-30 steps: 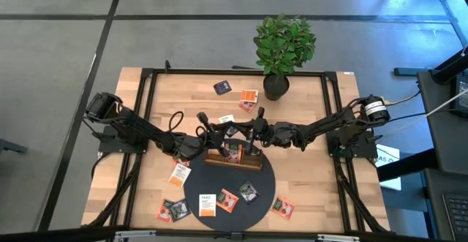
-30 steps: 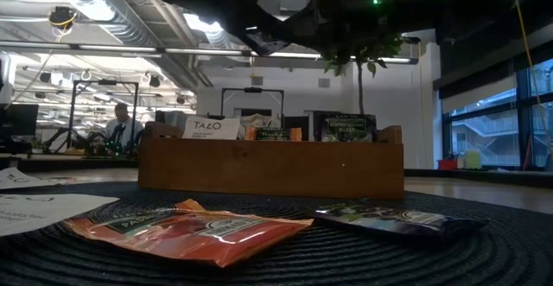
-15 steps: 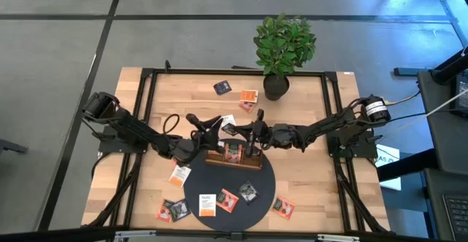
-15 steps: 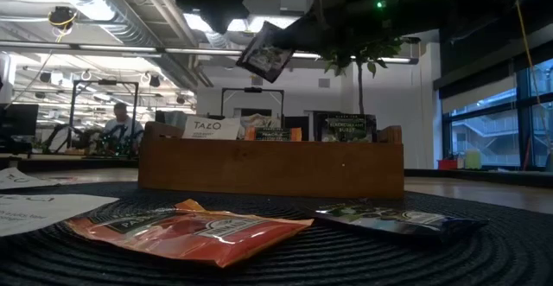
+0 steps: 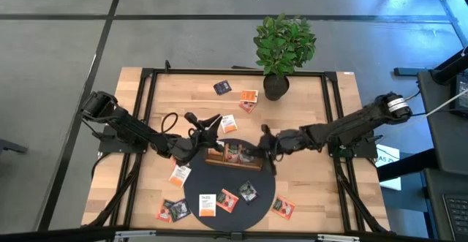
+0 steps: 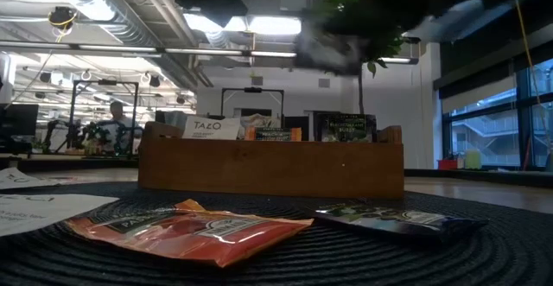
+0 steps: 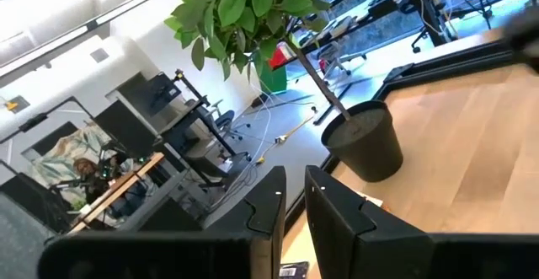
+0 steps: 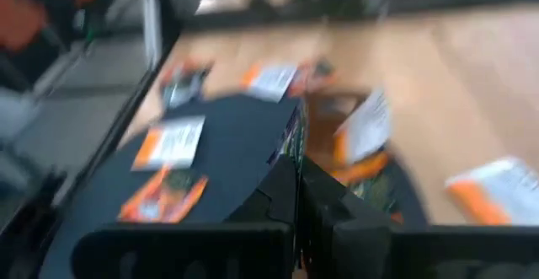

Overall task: Pick & Place Tea
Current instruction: Put the black white tea bag into the right section of the wooden organizer

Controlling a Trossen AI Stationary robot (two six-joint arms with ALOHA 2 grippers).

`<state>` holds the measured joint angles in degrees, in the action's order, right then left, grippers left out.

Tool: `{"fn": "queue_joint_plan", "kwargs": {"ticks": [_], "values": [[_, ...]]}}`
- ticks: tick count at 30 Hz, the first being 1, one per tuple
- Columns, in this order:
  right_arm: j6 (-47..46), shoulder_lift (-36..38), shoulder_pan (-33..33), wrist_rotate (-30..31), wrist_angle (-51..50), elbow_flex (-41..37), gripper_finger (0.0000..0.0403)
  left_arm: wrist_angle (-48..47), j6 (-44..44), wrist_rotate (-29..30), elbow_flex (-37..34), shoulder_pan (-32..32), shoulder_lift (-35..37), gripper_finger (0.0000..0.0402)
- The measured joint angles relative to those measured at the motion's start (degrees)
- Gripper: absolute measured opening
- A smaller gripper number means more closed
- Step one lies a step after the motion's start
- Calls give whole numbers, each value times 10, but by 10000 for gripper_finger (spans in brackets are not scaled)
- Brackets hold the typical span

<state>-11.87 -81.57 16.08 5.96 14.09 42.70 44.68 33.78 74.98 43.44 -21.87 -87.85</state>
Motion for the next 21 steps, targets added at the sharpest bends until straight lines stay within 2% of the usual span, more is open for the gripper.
{"fn": "queue_joint_plan", "kwargs": {"ticks": [2, 8, 16, 21], "values": [[2, -14, 15, 18, -25, 0, 5, 0, 0, 0, 0, 0, 0, 45], [4, -39, 36, 150, -49, -1, 5, 0, -1, -5, 0, 0, 0, 45], [-27, -47, 37, 168, -103, -1, 5, 0, -2, -9, 0, 0, 0, 44], [-16, -64, 41, 198, -99, -1, 7, -1, -2, -10, 0, 0, 0, 43]]}}
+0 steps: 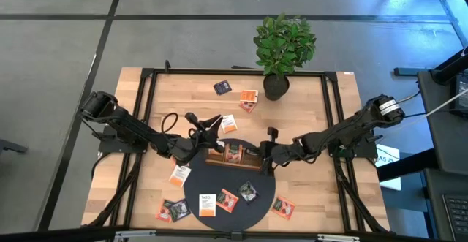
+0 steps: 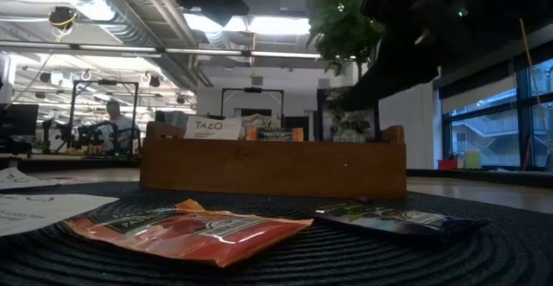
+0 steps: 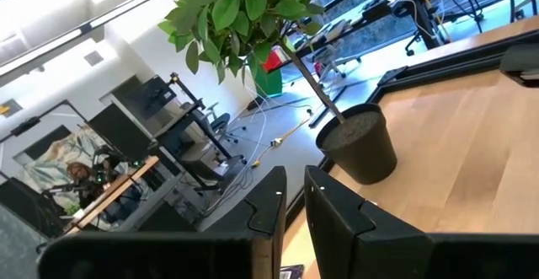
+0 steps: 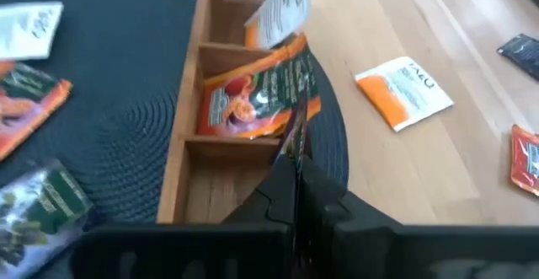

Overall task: Pick & Place Tea
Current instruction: Put the black white tea bag into the right section of the wooden organizer

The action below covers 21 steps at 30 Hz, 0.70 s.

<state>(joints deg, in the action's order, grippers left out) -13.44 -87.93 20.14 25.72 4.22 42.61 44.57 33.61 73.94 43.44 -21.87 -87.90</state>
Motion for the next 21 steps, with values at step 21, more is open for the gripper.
{"fn": "queue_joint_plan", "kwargs": {"ticks": [21], "values": [[-12, -16, 0, 3, 2, 0, 42, -3, 0, -1, 0, 0, 0, 38]]}}
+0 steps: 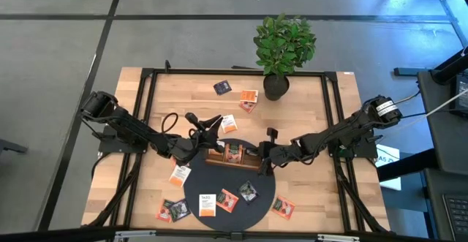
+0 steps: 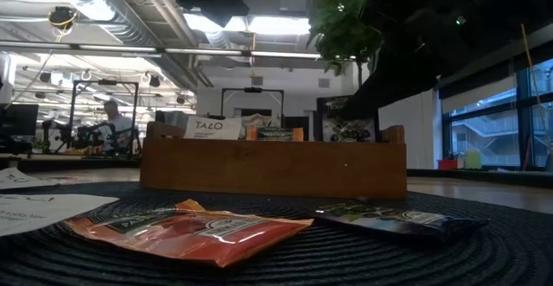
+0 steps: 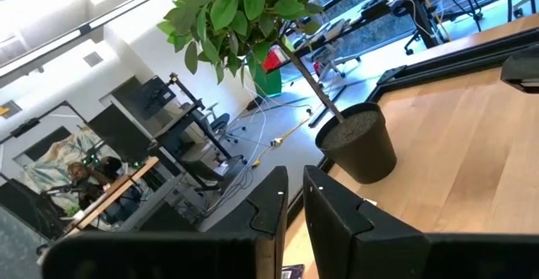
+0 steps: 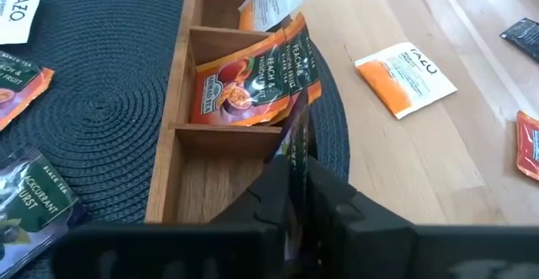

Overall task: Pick & Place Tea
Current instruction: Put the black white tea bag into the right section of the wooden organizer, then put the orange black tea bag into the middle section of the wooden organizer

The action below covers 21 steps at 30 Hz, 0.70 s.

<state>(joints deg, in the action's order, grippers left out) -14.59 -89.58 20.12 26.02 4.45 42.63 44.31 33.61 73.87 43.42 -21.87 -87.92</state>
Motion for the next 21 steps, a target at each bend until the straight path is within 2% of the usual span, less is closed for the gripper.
{"fn": "queue_joint_plan", "kwargs": {"ticks": [8, 15, 21], "values": [[2, 0, 0, 24, -1, 0, 82, 0, 0, 0, 0, 0, 0, 40], [18, 5, 0, 28, -2, 0, 85, 0, 0, 0, 0, 0, 0, 37], [14, 39, 2, 22, -11, 1, 85, 0, 0, 0, 0, 0, 0, 35]]}}
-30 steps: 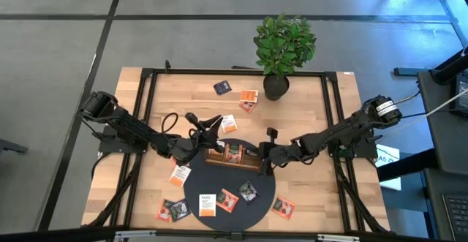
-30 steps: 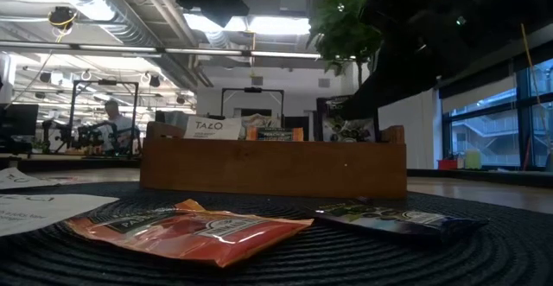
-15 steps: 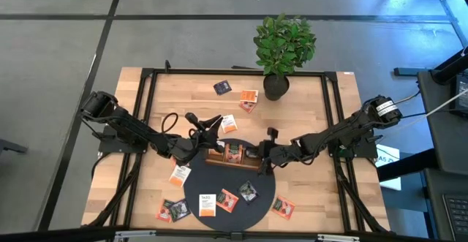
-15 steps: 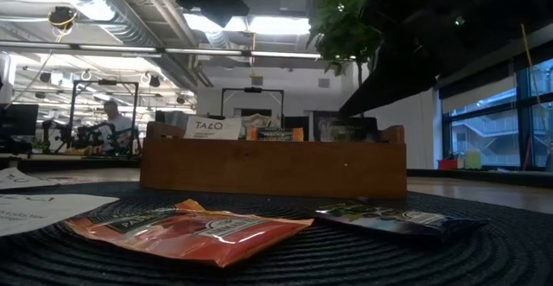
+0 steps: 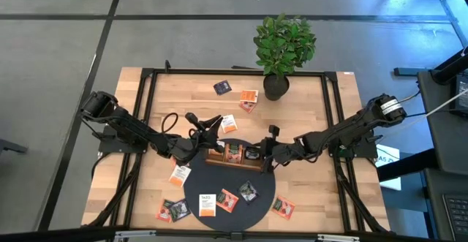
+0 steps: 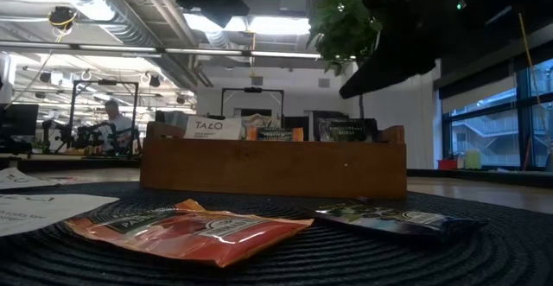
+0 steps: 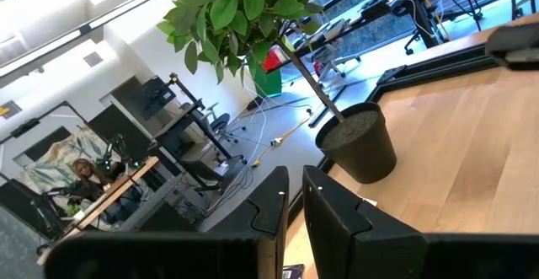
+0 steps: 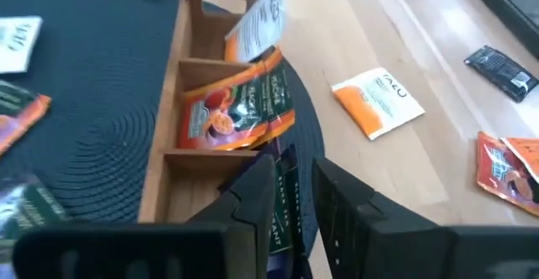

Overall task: Pick & Place Tea
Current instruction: Put the orange black tea bag into the middle section of the wooden organizer

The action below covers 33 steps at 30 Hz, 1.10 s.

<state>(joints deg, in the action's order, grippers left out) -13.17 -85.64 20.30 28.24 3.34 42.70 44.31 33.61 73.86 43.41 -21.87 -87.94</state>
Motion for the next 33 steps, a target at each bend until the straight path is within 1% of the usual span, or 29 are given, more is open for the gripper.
{"fn": "queue_joint_plan", "kwargs": {"ticks": [2, 4, 8, 10, 11, 13, 16, 18, 21, 25, 28, 33], "values": [[-3, 14, 4, -36, -11, 0, 85, 0, 0, 0, 0, 0, 0, 34], [-14, 23, 11, -104, -30, 0, 85, 0, 0, -1, 0, 0, 0, 34], [-62, 22, 30, -266, -53, 0, 85, 0, 0, -14, 0, 0, 0, 34], [-100, 17, 45, -319, -61, 0, 85, 0, -1, -22, 0, 0, 0, 33], [-113, 16, 54, -335, -71, 0, 85, 0, -5, -29, 0, 0, 0, 33], [-123, 16, 74, -342, -74, 0, 85, -4, -16, -44, 0, 0, 0, 33], [-102, 14, 104, -321, -82, 0, 85, -10, -18, -60, 0, 0, 0, 33], [-88, 8, 123, -318, -76, 0, 85, -14, -13, -67, 0, 0, 0, 33], [-111, 5, 145, -319, -81, 0, 85, -14, -9, -72, 0, 0, 0, 33], [-166, 3, 155, -289, -73, 0, 85, -13, -15, -77, 0, 0, 0, 33], [-164, 3, 155, -288, -79, 0, 85, -13, -15, -78, 0, 0, 0, 33], [-134, 3, 160, -298, -74, 0, 86, -13, -15, -82, 0, 0, 0, 33]]}}
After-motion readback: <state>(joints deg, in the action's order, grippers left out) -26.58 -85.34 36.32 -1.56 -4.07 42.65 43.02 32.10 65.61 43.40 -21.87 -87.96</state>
